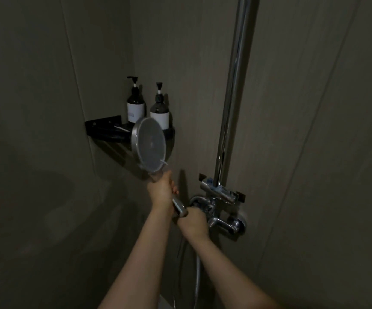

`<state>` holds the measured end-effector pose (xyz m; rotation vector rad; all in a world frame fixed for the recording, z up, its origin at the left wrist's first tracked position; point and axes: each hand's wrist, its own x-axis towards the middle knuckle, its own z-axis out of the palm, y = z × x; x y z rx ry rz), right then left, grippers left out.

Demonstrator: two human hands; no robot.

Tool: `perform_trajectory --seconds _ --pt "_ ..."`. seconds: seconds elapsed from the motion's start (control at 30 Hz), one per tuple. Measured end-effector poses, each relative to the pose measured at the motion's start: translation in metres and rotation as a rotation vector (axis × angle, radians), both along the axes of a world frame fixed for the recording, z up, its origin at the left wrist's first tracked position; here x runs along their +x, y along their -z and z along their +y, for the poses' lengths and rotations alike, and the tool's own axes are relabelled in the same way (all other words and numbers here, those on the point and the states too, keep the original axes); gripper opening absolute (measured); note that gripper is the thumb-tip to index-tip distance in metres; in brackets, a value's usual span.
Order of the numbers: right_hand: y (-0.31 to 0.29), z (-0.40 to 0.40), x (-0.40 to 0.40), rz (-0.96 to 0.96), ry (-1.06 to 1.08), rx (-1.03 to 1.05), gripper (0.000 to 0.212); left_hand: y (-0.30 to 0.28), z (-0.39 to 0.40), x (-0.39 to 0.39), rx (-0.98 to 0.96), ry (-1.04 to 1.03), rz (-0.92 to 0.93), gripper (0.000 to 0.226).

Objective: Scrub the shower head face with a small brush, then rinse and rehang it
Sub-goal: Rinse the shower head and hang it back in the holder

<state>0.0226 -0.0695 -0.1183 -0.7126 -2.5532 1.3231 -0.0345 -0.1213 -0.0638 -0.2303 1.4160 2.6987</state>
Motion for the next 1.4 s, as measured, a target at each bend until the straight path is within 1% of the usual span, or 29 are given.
perform_trajectory --seconds 0.03,0.07,0.13,0.23,0.33,0.4,0.47,0.57,0.63,0.67,0.73,0.77,0.8,0.87,0.97,1.07,1.17,1.3,1.4 --pt "0.004 0.003 0.002 0.027 0.019 0.049 0.022 0.002 0.004 0.003 -0.013 -0.076 -0.010 0.032" --pt "0.007 0.004 0.005 0.037 0.032 0.084 0.023 0.003 0.007 0.006 -0.014 -0.107 -0.016 0.030" --pt "0.013 0.005 0.007 0.039 0.061 0.114 0.024 0.007 0.011 0.010 0.015 -0.061 -0.017 0.031" --pt "0.024 0.008 0.001 -0.013 0.073 0.051 0.025 0.013 0.012 0.008 0.062 0.172 0.004 0.036" --pt "0.034 0.005 -0.001 -0.096 0.029 -0.066 0.027 0.017 0.004 0.002 0.037 0.428 0.012 0.039" --pt "0.038 0.006 -0.002 -0.115 0.000 -0.119 0.030 0.019 0.001 -0.001 0.024 0.481 0.005 0.040" --pt "0.039 0.014 -0.004 -0.126 -0.056 -0.094 0.029 0.025 0.006 -0.004 0.017 0.395 -0.022 0.039" --pt "0.034 0.033 -0.007 -0.151 -0.198 -0.075 0.016 0.038 0.012 -0.006 0.014 0.113 -0.096 0.038" --pt "0.031 0.048 -0.003 -0.192 -0.227 -0.169 0.027 0.046 0.011 -0.005 0.000 -0.002 -0.104 0.036" --pt "0.028 0.054 0.001 -0.222 -0.217 -0.247 0.027 0.048 0.011 -0.005 0.005 -0.028 -0.097 0.036" --pt "0.026 0.067 0.009 -0.269 -0.154 -0.479 0.018 0.050 0.010 -0.003 0.016 -0.043 -0.079 0.036" --pt "0.027 0.073 0.012 -0.258 -0.071 -0.624 0.018 0.050 0.010 -0.003 0.007 -0.041 -0.069 0.036" --pt "0.027 0.078 0.014 -0.220 0.039 -0.748 0.022 0.050 0.010 -0.002 -0.018 -0.035 -0.059 0.036" --pt "0.029 0.084 0.011 -0.129 0.182 -0.882 0.030 0.050 0.011 0.000 -0.093 -0.002 -0.032 0.033" --pt "0.023 0.082 -0.002 -0.032 0.208 -0.969 0.021 0.052 0.013 0.006 -0.162 0.050 0.002 0.029" --pt "0.015 0.079 -0.013 0.004 0.266 -1.088 0.011 0.051 0.015 0.010 -0.197 0.079 0.016 0.031" --pt "0.015 0.082 -0.016 0.014 0.303 -1.215 0.013 0.049 0.014 0.011 -0.191 0.086 0.022 0.033" --pt "0.016 0.081 -0.013 0.034 0.297 -1.282 0.010 0.048 0.011 0.013 -0.190 0.085 0.025 0.032" --pt "0.012 0.076 -0.010 0.038 0.319 -1.250 0.009 0.051 0.008 0.013 -0.196 0.081 0.014 0.031"
